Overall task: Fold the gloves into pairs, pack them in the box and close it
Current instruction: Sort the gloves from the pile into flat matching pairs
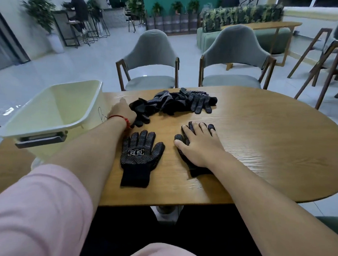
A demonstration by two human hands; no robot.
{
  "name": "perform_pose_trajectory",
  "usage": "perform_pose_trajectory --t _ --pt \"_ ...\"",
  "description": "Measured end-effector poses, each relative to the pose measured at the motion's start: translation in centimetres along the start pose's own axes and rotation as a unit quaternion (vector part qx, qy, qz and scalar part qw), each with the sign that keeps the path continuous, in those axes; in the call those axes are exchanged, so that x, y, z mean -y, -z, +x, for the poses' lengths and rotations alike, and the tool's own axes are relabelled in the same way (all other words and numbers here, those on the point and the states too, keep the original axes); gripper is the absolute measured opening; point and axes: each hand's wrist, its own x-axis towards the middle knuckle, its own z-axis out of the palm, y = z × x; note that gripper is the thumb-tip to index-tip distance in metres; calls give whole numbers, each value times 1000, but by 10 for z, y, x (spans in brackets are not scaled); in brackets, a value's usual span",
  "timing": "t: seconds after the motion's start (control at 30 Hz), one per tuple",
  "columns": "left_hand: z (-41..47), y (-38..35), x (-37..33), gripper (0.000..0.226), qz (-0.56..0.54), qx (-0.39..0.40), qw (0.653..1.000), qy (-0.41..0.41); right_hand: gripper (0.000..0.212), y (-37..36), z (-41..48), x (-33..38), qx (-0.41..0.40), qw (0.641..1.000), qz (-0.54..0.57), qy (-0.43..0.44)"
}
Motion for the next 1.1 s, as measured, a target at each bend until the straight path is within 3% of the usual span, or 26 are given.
perform_pose_trajectory --t 0.2,0.3,0.43,0.6,0.67,0.83,0.97,1.1 --pt "-6 -4 -14 27 -53 15 997 -57 82 0 -1 1 -6 1000 5 3" --pt "-7 -2 -14 31 -87 37 995 -45 82 1 -2 1 -7 1000 8 0" --pt "-6 5 -13 14 -72 70 994 -50 82 3 -4 2 -5 1000 9 0" --pt "-7 10 -21 34 -73 80 994 -32 82 6 -6 3 1 1000 9 0" --pt "-5 12 -26 39 -37 54 997 -36 82 6 -6 2 2 1000 9 1" --pt "-1 25 -37 12 56 51 993 -93 82 4 -5 2 -1 1000 10 2" --pt "10 53 -46 18 116 25 982 -148 82 5 -6 2 -4 1000 5 4" --pt "13 88 -62 32 161 54 966 -196 82 4 -5 1 -4 1000 0 2"
